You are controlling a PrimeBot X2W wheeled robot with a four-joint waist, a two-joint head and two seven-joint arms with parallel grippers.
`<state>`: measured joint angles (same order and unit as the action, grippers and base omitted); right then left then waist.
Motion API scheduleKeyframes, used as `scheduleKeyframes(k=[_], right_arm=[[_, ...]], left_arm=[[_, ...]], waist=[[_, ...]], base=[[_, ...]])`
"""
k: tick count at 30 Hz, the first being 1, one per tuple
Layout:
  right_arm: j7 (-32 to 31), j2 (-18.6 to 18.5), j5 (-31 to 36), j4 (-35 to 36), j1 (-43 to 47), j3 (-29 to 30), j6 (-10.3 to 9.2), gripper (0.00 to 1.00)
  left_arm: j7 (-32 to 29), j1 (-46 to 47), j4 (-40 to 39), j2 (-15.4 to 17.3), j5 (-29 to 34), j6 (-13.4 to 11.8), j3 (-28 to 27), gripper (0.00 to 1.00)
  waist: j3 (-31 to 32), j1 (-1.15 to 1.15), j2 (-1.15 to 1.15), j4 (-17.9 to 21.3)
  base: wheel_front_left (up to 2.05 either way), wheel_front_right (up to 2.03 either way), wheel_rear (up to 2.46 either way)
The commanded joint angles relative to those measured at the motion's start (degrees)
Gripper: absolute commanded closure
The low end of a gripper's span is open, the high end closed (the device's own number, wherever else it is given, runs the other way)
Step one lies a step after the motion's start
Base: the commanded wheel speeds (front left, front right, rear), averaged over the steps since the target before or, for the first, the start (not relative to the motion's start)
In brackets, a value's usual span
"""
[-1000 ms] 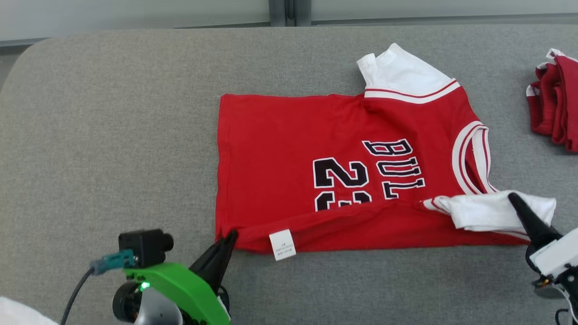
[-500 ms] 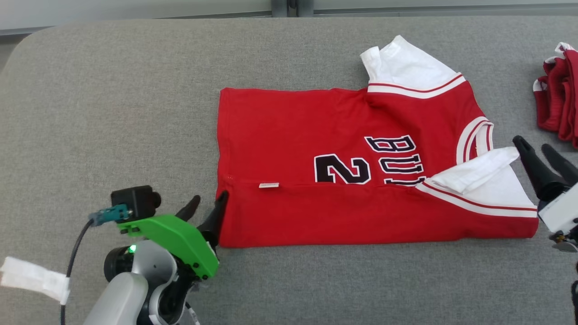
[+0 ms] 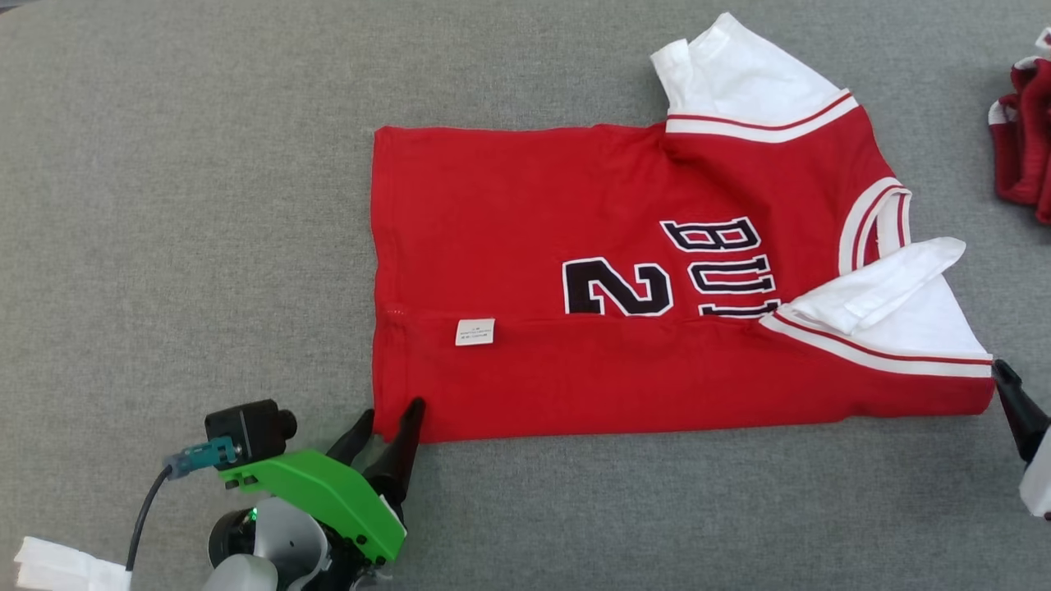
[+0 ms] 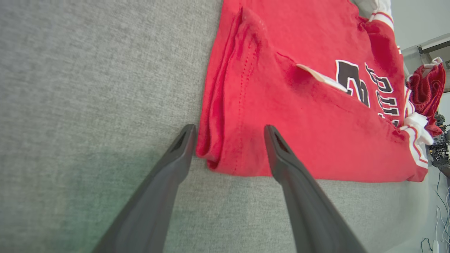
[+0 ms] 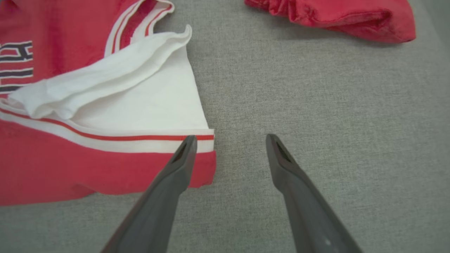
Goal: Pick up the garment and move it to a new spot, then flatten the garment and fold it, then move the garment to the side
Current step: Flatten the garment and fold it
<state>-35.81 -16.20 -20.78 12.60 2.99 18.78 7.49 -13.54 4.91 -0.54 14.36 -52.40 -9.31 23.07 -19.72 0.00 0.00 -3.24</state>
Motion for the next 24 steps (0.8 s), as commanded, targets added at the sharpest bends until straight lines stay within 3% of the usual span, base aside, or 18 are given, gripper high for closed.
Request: scheduleKeyframes(k=[1,10,12,13,14,15,16,24], right_arm=[[0.36,-0.41,0.65,-1.25,-1.37,-0.74,-0.01,0.00],[-3.68,-0.90,-2.56,-9.06,-3.05,-5.12,-0.01,0.00],[-4.63,-1.05,-3.80,-9.53,-2.45,-5.66,-0.01,0.00],[-4.91,-1.28,-4.22,-9.59,-2.24,-5.93,-0.01,0.00],[-4.82,-1.54,-4.72,-9.63,-2.17,-6.21,-0.01,0.53],[-4.23,-1.55,-5.42,-9.63,-2.45,-6.29,-0.01,0.94],[-4.32,-1.71,-6.32,-9.96,-2.79,-6.84,-0.01,1.00],[-5.76,-7.78,-9.81,-10.77,-3.58,-4.96,-0.08,1.00]], left_arm=[[-0.37,0.95,0.62,-0.01,0.11,0.33,0.19,0.00],[-2.89,1.94,4.20,-1.45,-2.06,3.13,2.76,0.00],[-3.06,1.71,4.59,-1.55,-2.51,3.53,2.87,0.48],[-3.11,1.65,4.75,-1.55,-2.73,3.68,2.87,0.65],[-3.24,1.62,5.03,-1.64,-3.04,3.81,2.87,0.85],[-3.27,1.67,5.21,-1.69,-3.16,4.01,2.87,1.00],[-3.24,1.68,5.46,-1.78,-3.42,4.16,2.72,1.00],[-2.50,-1.62,1.50,1.39,-2.89,4.06,1.43,1.00]], waist=[[-1.25,0.00,0.00,-0.48],[-1.53,0.00,0.00,-1.17],[-1.35,0.00,0.00,-1.12],[-1.32,0.00,0.00,-1.08],[-1.28,0.00,0.00,-1.04],[-1.22,0.00,0.00,-1.02],[-1.03,0.00,0.00,-0.94],[1.69,0.00,0.00,-1.37]], base=[[0.00,0.00,0.00],[0.00,0.00,0.00],[0.00,0.00,0.00],[0.00,0.00,0.00],[0.00,0.00,0.00],[0.00,0.00,0.00],[0.00,0.00,0.00],[0.00,0.00,0.00]])
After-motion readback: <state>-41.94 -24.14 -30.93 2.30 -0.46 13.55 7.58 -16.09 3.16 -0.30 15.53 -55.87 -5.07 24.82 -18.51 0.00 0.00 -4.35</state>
